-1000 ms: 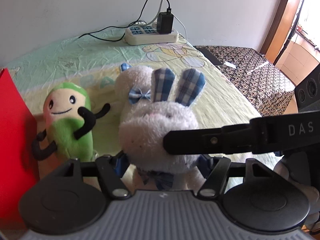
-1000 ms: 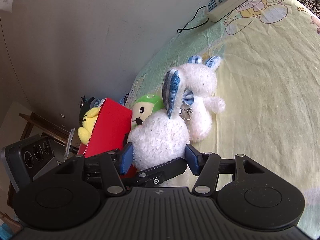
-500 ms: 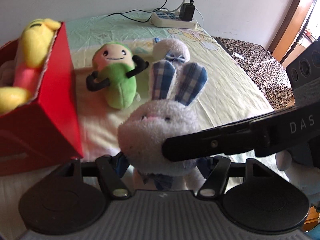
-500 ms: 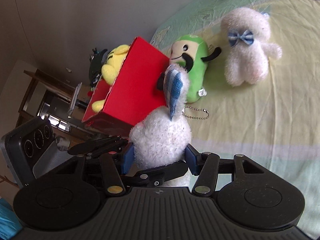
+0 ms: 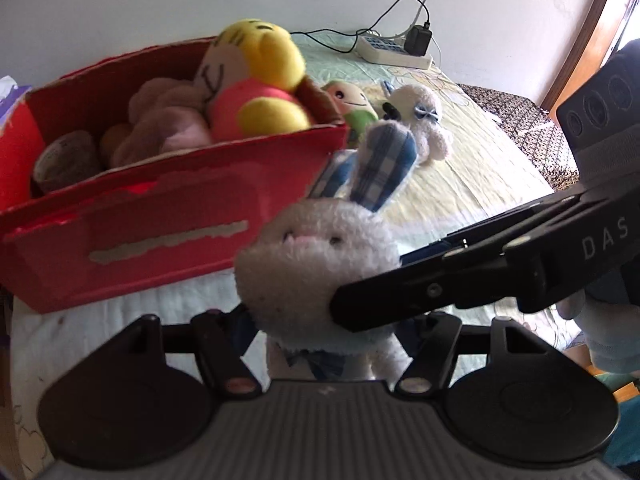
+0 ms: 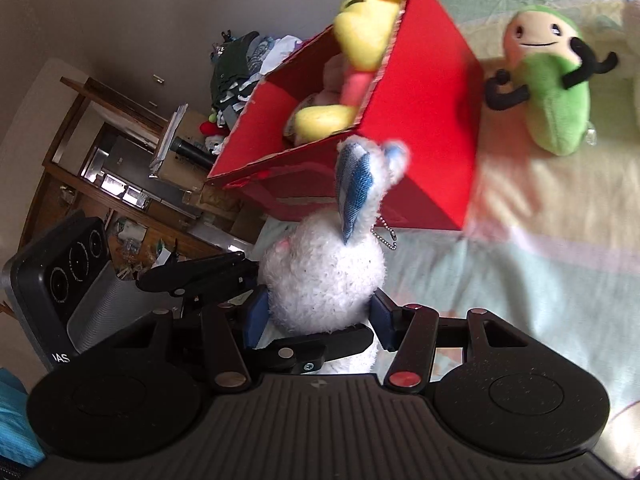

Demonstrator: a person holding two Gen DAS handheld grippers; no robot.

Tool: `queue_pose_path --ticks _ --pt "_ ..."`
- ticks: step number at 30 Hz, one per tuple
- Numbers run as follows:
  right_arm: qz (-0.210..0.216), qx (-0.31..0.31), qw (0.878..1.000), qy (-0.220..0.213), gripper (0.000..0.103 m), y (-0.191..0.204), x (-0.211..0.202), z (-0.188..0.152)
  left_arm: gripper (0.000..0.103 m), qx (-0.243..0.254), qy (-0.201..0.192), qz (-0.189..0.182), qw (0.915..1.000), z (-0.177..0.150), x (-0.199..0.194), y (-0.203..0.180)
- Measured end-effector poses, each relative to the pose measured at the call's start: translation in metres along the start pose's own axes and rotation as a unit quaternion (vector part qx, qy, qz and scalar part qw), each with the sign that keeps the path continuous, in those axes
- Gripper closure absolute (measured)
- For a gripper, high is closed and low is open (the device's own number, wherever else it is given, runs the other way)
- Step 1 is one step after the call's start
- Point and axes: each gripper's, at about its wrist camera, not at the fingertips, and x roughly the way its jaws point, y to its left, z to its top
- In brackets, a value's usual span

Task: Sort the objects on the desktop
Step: 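Lift the white rabbit with the right gripper and carry it toward the red box, then lower the white rabbit into the red box beside the pink bear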

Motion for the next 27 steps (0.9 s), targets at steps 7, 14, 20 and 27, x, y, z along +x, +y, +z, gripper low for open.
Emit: queue_pose_path --ticks 7,14,20,27 --pt "0.011 -0.058 0.998 -0.005 0.047 0.060 0.050 0.012 0.034 0.001 -0.032 0.015 0.9994 -0.016 -0.051 0.057" --pt "0.040 -0.103 0.993 -0.040 0.047 0.105 0.078 0.038 0.034 0.008 -0.102 0.035 0.9941 -0.007 -0.107 0.102" --pt "0.043 -0.130 0.986 -0.094 0.048 0.126 0.083 0.068 0.032 0.017 -0.159 0.033 0.9866 0.030 -0.121 0.126" --pt "0.012 -0.124 0.983 -0.136 0.048 0.116 0.096 0.109 0.031 -0.003 -0.155 0.021 0.9876 0.074 -0.088 0.154"
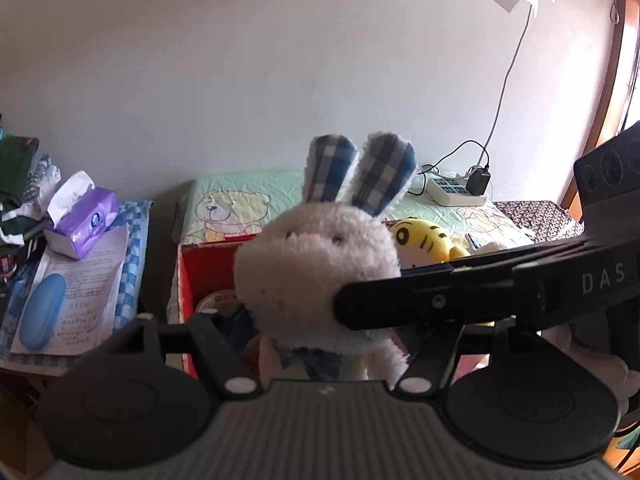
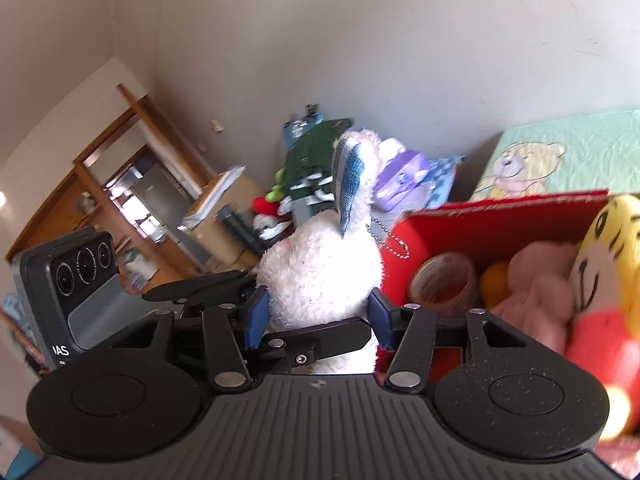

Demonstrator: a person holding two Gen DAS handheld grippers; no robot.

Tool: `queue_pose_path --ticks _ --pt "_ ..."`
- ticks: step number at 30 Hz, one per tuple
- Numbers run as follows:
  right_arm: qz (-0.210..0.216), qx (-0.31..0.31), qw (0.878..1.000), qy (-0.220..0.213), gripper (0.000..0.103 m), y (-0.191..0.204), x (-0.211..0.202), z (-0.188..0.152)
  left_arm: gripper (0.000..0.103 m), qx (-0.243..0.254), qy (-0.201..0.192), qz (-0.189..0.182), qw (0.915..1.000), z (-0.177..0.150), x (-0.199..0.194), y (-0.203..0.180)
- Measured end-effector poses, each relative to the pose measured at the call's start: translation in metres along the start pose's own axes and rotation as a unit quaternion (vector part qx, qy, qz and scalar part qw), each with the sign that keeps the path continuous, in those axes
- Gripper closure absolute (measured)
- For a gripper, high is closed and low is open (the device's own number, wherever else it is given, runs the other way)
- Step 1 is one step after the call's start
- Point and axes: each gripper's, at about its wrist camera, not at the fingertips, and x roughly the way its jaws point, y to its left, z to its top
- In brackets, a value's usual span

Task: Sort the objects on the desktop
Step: 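Lower the white rabbit into the red box beside the pink bear, then open the right gripper to release the rabbit in the box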

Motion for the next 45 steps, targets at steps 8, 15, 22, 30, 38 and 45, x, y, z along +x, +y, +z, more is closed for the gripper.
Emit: queue_pose_path --ticks 8,15,22,30,38,45 --pt "-0.029 0.049 0.996 0.062 0.048 -0.052 0.035 0.010 0.031 -0.027 0.073 0.013 0.9969 -0.007 0.069 0.017" --pt "-0.036 0.055 0.987 0.149 0.048 -0.068 0.062 0.009 0.030 -0.005 0.113 0.058 0.9919 -0.024 0.090 0.015" --pt "-0.039 0.035 0.979 0.197 0.048 -0.070 0.073 0.006 0.025 0.013 0.114 0.079 0.9902 -0.030 0.084 0.015" --pt "-0.054 0.001 0.973 0.224 0.042 -0.066 0.083 0.004 0.024 0.023 0.094 0.083 0.9918 -0.033 0.068 0.011" --pt "-0.077 0.014 0.981 0.180 0.041 -0.065 0.069 0.008 0.030 0.011 0.094 0.092 0.9913 -0.031 0.073 0.011" --pt "-0.093 0.086 0.984 0.126 0.059 -0.084 0.050 0.007 0.030 0.015 0.095 0.067 0.9931 -0.030 0.080 0.002"
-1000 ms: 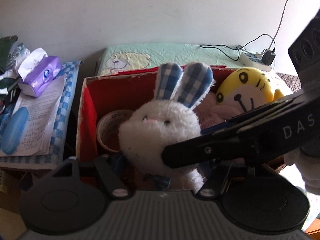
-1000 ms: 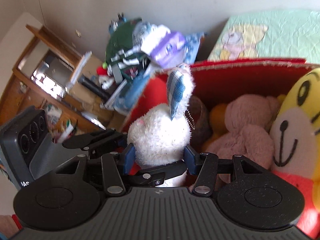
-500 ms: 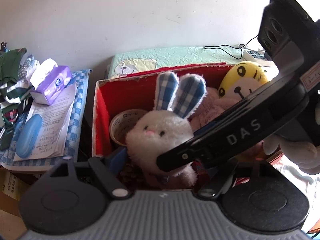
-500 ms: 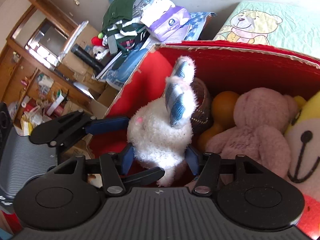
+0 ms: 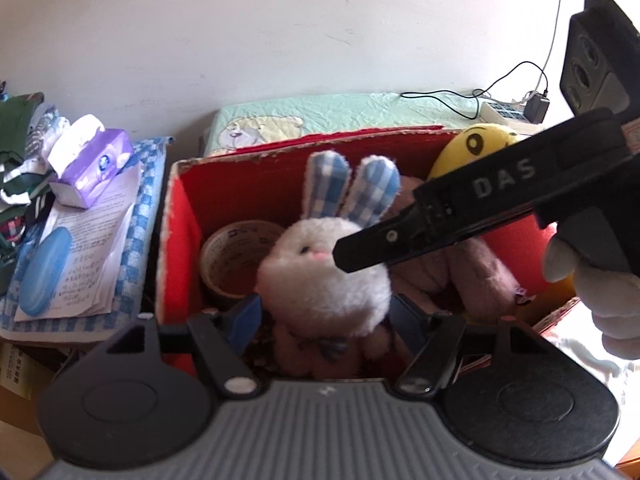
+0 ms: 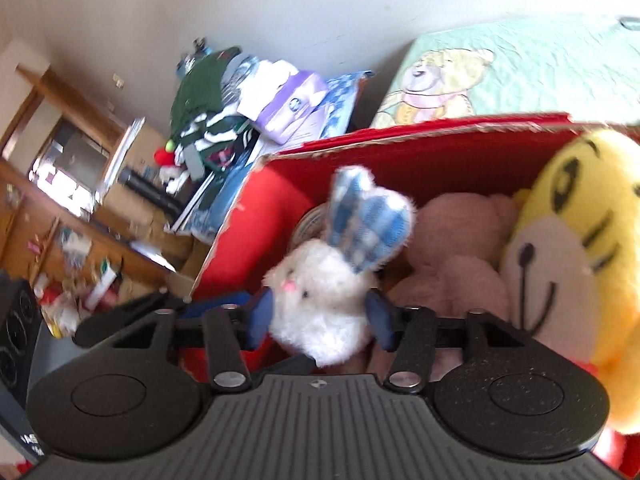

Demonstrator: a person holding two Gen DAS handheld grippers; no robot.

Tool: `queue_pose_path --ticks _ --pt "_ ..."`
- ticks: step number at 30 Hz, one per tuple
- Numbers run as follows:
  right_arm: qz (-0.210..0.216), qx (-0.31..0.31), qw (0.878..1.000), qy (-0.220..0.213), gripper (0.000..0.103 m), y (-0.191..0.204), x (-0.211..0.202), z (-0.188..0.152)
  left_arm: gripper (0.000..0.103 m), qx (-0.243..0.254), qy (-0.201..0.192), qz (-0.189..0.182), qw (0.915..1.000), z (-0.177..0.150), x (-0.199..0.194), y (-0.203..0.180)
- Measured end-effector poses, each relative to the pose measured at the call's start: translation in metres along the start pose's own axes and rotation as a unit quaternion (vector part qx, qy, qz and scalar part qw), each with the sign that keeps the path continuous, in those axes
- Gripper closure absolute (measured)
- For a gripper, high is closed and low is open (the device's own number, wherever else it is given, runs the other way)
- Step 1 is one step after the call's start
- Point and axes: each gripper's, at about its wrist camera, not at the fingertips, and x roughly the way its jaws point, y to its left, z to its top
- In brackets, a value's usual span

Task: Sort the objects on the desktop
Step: 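Open the right gripper to release the rabbit in the box, then withdraw the right gripper up and out of the red box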

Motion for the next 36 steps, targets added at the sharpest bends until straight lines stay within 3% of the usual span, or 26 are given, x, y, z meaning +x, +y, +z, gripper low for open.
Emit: queue_pose_path --ticks 2,12,18,28,36 --pt "-0.005 0.011 1.000 -0.004 0.064 -0.003 -0.001 -0.001 0.029 0.006 0.002 -0.003 1.0000 0.001 0.003 -0.004" --pt "-0.024 0.022 0.999 -0.032 0.065 -0.009 -0.007 -0.003 0.021 0.015 -0.003 -0.011 0.9998 0.002 0.011 -0.013" --pt "-0.036 0.020 0.998 -0.057 0.066 -0.006 -0.010 -0.011 0.022 -0.004 -0.003 -0.016 0.9999 0.004 0.010 -0.002" --pt "-0.058 0.025 0.994 -0.095 0.067 -0.001 -0.020 -0.028 0.022 -0.010 -0.005 0.006 0.9999 0.004 -0.001 -0.005" --pt "-0.109 0.003 0.987 -0.116 0.066 0.011 -0.031 -0.041 0.022 0.000 0.006 0.027 0.9996 0.004 -0.004 -0.018"
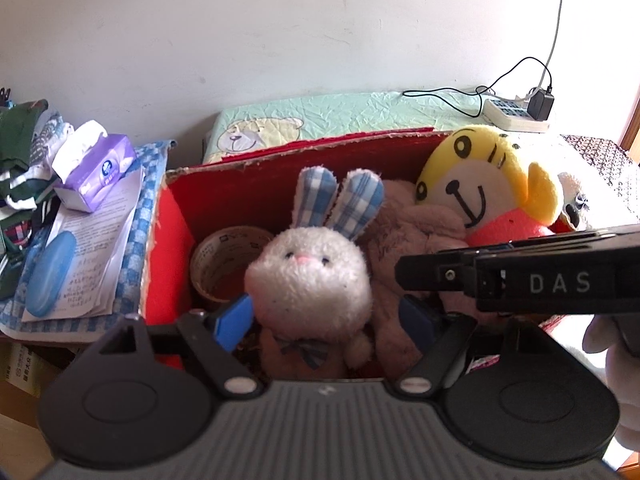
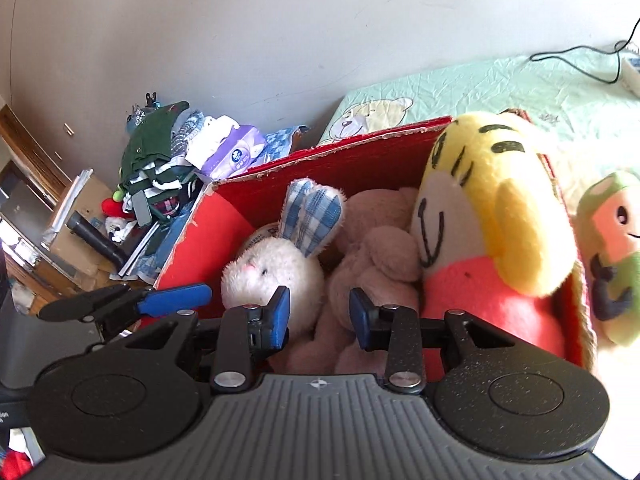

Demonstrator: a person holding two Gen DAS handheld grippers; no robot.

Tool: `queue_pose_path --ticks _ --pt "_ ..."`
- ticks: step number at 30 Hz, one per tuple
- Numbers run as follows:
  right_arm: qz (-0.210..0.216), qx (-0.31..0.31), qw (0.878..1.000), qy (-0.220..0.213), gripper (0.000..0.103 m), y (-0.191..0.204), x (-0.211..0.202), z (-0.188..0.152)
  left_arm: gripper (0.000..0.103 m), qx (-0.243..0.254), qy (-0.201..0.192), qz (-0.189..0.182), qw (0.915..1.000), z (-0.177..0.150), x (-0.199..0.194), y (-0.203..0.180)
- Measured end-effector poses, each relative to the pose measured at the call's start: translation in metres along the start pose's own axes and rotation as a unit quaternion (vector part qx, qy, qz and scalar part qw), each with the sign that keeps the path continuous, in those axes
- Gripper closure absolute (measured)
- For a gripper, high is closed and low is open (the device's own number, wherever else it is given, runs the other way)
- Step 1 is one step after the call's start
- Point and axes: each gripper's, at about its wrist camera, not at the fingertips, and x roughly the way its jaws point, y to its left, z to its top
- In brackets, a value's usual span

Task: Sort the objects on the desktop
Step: 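Withdraw the right gripper up and out of the red box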

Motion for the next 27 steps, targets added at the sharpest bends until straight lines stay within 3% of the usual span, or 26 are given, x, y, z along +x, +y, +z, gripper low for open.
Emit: queue_pose_path --ticks 13,21,27 --pt "-0.042 -0.019 0.998 -0.049 0.065 0.002 -0.021 -0.016 0.019 -0.010 0.014 0.029 0.9994 -0.003 -0.002 -0.012" --pt "-0.007 -0.016 0.997 -0.076 0.058 -0.005 -0.028 -0.021 0.016 -0.020 0.004 0.069 0.9974 -0.001 -0.007 -0.019" --pt "0.017 -0.025 0.997 -0.066 0.057 -0.013 -0.032 -0.019 0.015 -0.042 0.007 0.098 0.9943 -0.002 -0.007 -0.029"
